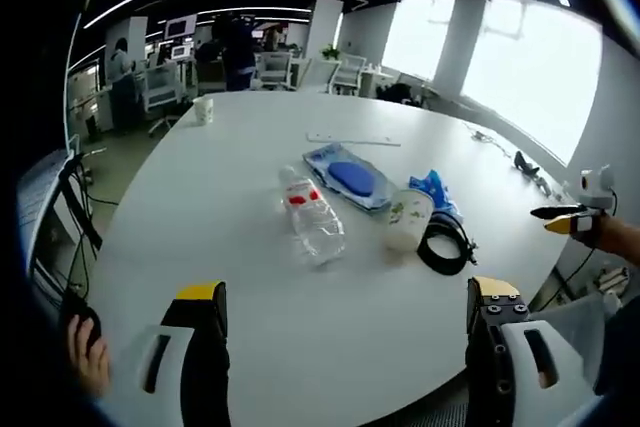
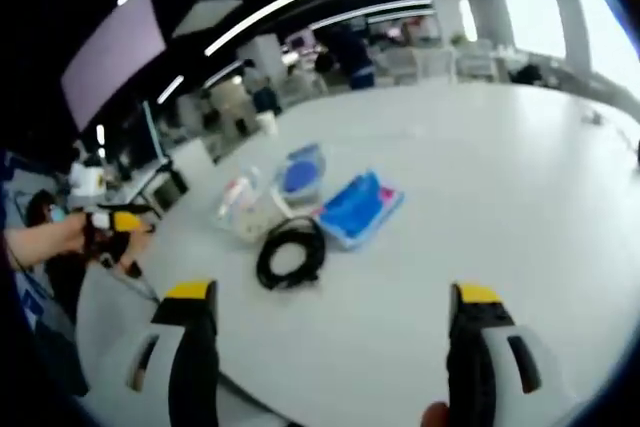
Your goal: Arrange the tabletop items into an orderly group along one side of the table until the central work area is clear of visible clutter.
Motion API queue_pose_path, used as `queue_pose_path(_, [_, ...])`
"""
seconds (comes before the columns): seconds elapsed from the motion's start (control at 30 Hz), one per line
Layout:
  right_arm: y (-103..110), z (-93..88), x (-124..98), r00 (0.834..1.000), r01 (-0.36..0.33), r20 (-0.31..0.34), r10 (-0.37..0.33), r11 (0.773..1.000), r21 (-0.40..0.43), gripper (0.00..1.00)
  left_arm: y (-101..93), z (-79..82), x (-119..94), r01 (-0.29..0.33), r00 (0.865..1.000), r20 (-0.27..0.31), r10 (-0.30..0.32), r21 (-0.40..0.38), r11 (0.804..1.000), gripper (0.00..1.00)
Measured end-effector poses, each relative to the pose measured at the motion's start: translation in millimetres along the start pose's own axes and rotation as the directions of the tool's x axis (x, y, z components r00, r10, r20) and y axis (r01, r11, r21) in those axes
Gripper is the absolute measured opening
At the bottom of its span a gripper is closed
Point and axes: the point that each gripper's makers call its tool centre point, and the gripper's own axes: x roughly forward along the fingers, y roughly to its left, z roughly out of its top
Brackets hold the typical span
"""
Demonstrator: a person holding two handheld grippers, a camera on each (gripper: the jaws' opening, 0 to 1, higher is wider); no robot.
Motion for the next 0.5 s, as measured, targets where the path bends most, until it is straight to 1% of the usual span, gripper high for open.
queue_pose_path(0.2, [0.7, 3.3, 1.8, 1.000, -0.004, 0.005, 0.004, 1.000, 0.002, 0.93, -0.7, 0.7, 0.5, -0.005, 1.000, -0.003, 0.005, 0.003, 1.000, 1.00])
queue_pose_path(0.5, [-3.9, 3.5, -0.1, 1.000, -0.008, 0.008, 0.008, 1.000, 0.012, 0.93, -5.1, 8.5, 1.3, -0.006, 1.000, -0.003, 0.006, 0.019, 1.000, 1.00])
